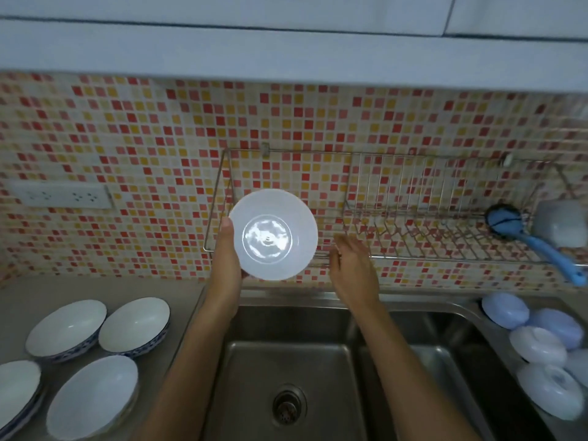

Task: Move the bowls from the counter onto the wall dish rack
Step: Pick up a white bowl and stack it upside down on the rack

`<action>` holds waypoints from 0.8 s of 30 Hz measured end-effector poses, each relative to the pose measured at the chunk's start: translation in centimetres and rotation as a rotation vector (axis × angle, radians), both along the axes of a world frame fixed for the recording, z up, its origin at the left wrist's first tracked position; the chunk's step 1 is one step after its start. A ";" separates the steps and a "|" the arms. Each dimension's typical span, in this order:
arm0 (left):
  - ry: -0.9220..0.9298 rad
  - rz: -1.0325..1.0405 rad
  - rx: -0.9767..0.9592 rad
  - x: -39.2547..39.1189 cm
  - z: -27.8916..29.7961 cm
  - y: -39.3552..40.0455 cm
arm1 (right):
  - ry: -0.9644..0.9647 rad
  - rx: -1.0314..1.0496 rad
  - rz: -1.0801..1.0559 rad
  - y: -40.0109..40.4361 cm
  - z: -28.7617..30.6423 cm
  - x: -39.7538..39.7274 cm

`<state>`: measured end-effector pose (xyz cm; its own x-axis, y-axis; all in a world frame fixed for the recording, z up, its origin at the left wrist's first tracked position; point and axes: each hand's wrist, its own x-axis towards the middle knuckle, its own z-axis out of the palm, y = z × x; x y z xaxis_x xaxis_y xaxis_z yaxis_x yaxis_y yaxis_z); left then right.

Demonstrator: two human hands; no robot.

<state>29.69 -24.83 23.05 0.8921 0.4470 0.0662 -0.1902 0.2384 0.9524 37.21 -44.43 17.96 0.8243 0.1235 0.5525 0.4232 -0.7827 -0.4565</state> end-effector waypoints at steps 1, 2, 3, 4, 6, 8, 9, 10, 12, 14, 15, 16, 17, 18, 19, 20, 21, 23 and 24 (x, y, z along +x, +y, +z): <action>-0.024 0.012 0.047 0.7 1.1 -0.3 | -0.029 -0.036 -0.013 0.1 -0.3 0.3; -0.050 0.026 0.103 1.4 1.9 -0.4 | -0.070 -0.063 -0.038 0.3 -0.7 0.4; -0.065 0.038 0.155 2.2 2.4 -0.7 | -0.118 -0.078 -0.070 0.6 -1.2 0.6; -0.079 0.047 0.189 2.8 2.9 -0.9 | -0.165 -0.083 -0.102 0.8 -1.7 0.7; -0.099 0.047 0.247 4.1 3.4 -1.4 | -0.235 -0.074 -0.147 1.0 -2.6 0.9; -0.097 0.069 0.315 5.4 3.5 -1.8 | -0.257 -0.047 -0.157 1.2 -3.1 1.2; -0.097 0.089 0.355 5.9 3.6 -2.0 | -0.261 -0.037 -0.157 1.3 -3.2 1.4; -0.093 0.109 0.419 6.5 3.7 -2.3 | -0.266 -0.035 -0.159 1.3 -3.4 1.6; -0.093 0.153 0.601 7.7 3.5 -2.9 | -0.292 -0.047 -0.163 1.4 -3.8 1.8; -0.124 0.175 0.784 9.2 3.1 -3.3 | -0.322 -0.048 -0.165 1.4 -3.9 1.9; -0.142 0.176 0.898 10.0 2.7 -3.2 | -0.341 -0.046 -0.167 1.4 -4.0 2.0; -0.159 0.158 1.041 10.7 2.4 -3.1 | -0.362 -0.045 -0.168 1.4 -4.0 2.1; -0.164 0.129 1.216 11.5 1.9 -3.0 | -0.385 -0.043 -0.171 1.4 -4.1 2.2; -0.175 0.100 1.366 12.1 1.4 -2.8 | -0.405 -0.036 -0.172 1.5 -4.2 2.2; -0.180 0.058 1.425 12.4 1.1 -2.7 | -0.426 -0.025 -0.170 1.5 -4.3 2.4; -0.185 0.004 1.410 12.5 0.8 -2.9 | -0.445 -0.014 -0.166 1.5 -4.3 2.5; -0.190 -0.036 1.400 12.5 0.6 -3.1 | -0.466 -0.001 -0.164 1.6 -4.5 2.6; -0.210 -0.072 1.441 12.4 0.4 -3.6 | -0.497 0.022 -0.153 1.6 -4.8 2.8; -0.213 -0.090 1.478 12.5 0.1 -3.8 | -0.506 0.031 -0.147 1.6 -4.9 2.9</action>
